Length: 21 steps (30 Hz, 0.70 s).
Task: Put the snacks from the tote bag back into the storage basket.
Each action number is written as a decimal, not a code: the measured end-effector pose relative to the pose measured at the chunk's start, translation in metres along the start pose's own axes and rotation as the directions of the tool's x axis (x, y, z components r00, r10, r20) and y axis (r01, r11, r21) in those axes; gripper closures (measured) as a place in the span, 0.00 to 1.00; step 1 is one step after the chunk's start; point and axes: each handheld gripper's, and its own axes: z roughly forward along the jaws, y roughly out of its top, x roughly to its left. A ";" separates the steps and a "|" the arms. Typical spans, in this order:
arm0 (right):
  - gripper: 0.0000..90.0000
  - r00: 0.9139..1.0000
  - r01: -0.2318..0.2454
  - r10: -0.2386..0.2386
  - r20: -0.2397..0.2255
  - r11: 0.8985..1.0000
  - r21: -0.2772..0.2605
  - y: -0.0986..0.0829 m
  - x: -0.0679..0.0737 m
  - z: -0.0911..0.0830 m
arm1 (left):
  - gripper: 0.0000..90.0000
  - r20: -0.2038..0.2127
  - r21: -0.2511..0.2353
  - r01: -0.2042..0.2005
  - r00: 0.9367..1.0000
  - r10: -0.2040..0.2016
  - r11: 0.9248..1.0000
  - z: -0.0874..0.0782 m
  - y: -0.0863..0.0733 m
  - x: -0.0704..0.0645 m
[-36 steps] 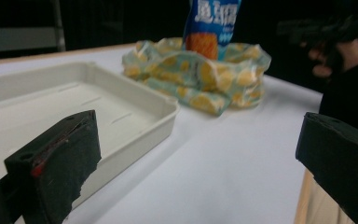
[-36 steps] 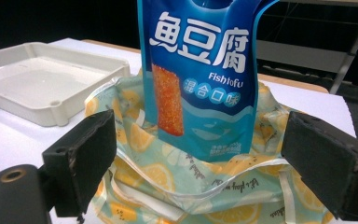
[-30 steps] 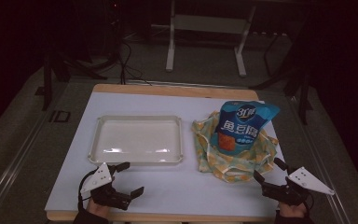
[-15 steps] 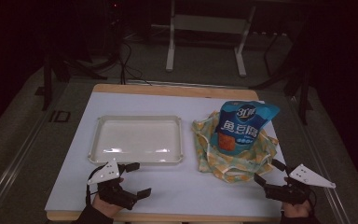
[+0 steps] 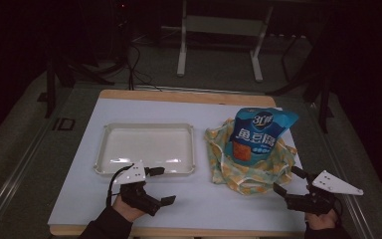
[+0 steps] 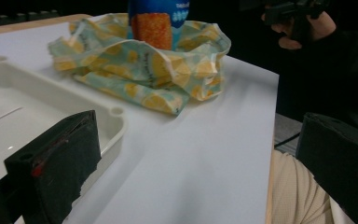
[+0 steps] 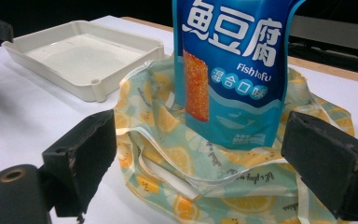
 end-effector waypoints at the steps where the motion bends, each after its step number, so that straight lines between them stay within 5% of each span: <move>1: 0.11 1.000 0.002 -0.002 0.008 1.000 0.000 0.001 0.000 0.000 | 0.01 0.002 0.001 -0.006 1.000 0.006 1.000 0.003 0.002 0.000; 8: 0.11 1.000 0.012 -0.012 0.023 1.000 -0.005 0.006 -0.001 0.004 | 0.01 0.024 0.020 -0.020 1.000 0.020 1.000 0.018 0.018 0.004; 21: 0.11 0.999 0.038 -0.039 -0.015 0.999 -0.036 0.022 -0.010 0.010 | 0.01 0.045 0.011 -0.042 0.998 0.041 0.999 0.046 0.042 0.012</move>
